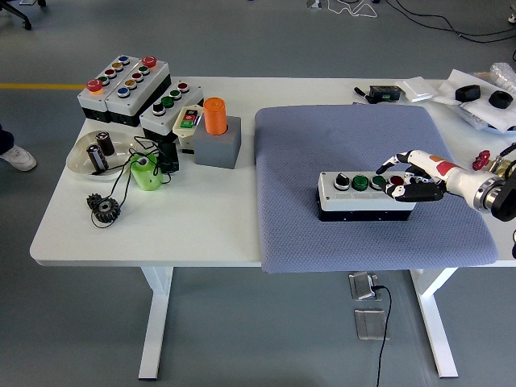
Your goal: Pick up the button,place it on the desk,press the button,press the button
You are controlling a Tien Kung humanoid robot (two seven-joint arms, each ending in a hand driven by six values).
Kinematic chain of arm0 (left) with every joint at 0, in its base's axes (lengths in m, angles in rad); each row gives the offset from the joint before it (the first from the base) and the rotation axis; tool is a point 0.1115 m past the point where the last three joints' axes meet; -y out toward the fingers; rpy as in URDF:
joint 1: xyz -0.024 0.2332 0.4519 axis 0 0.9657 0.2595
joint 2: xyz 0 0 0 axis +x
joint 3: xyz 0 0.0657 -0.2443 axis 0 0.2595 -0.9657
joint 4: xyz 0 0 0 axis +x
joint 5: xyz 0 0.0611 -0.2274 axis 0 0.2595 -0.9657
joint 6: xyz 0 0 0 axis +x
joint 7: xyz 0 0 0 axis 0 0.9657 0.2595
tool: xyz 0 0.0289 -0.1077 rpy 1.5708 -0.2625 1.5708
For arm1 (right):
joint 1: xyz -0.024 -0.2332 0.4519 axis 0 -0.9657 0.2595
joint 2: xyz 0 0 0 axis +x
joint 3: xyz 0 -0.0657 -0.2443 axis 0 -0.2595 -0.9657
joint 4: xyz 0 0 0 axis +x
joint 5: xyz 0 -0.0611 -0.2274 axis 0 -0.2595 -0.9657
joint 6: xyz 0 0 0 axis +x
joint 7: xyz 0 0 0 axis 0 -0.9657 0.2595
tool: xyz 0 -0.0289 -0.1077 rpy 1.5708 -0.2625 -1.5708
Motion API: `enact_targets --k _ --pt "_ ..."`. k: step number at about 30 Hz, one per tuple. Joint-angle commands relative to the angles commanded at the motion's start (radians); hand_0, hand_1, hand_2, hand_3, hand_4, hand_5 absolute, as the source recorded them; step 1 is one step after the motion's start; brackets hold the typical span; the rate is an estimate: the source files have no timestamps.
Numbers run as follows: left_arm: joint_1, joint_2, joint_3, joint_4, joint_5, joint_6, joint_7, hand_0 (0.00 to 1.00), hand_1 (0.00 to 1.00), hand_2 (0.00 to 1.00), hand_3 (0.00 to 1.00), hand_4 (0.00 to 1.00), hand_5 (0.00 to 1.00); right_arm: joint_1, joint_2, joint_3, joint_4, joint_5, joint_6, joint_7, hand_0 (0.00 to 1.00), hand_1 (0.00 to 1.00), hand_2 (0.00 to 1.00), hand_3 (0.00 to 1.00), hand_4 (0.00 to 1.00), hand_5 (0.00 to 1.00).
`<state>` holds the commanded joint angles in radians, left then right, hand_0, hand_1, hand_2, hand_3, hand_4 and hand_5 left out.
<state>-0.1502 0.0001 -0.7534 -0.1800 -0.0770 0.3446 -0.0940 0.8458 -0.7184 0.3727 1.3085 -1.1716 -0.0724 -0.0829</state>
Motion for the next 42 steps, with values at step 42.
enact_targets --k 42 --pt "-0.009 0.002 -0.001 0.0 -0.011 -0.002 -0.002 0.654 0.701 0.724 0.497 0.32 0.953 -0.004 -0.008 0.051 0.022 0.0 0.003 -0.001 0.151 0.002 0.053 0.721 0.609 0.487"
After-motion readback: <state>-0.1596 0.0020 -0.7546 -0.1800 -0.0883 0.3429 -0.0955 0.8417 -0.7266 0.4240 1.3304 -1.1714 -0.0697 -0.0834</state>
